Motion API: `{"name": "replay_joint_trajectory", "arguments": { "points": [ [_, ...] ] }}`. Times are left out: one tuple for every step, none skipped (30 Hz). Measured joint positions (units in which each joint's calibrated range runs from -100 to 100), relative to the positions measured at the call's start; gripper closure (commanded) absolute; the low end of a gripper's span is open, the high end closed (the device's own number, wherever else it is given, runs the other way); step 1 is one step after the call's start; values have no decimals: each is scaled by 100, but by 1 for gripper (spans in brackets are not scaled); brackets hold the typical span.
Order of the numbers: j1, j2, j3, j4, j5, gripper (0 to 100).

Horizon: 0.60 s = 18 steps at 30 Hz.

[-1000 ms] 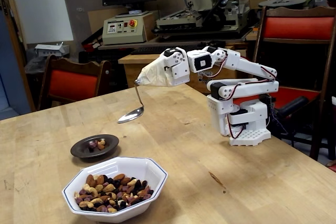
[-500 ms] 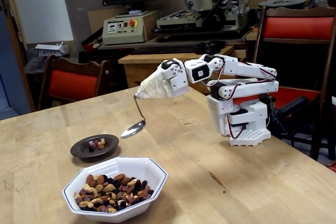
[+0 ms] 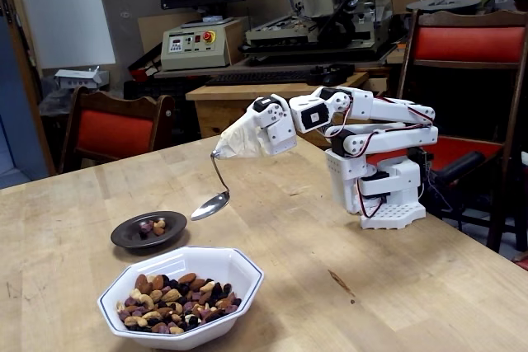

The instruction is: Use spoon to take food

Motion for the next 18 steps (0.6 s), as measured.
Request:
{"name": "replay_joint_trajectory", "arguments": {
  "points": [
    [0, 0, 0, 0, 0, 95],
    [0, 0, 0, 0, 0, 95],
    [0, 0, 0, 0, 0, 95],
    [0, 0, 0, 0, 0, 95],
    [0, 0, 0, 0, 0, 95],
    [0, 0, 0, 0, 0, 95],
    [0, 0, 0, 0, 0, 95],
    [0, 0, 0, 0, 0, 95],
    [0, 0, 0, 0, 0, 95],
    [0, 0, 0, 0, 0, 95],
    [0, 0, 0, 0, 0, 95],
    [0, 0, 0, 0, 0, 95],
    [0, 0, 0, 0, 0, 95],
    [0, 0, 0, -24, 0, 95],
    [0, 0, 0, -72, 0, 95],
    [0, 0, 9, -152, 0, 95],
    [0, 0, 17, -256, 0, 95],
    [0, 0, 17, -376, 0, 95]
  ]
}}
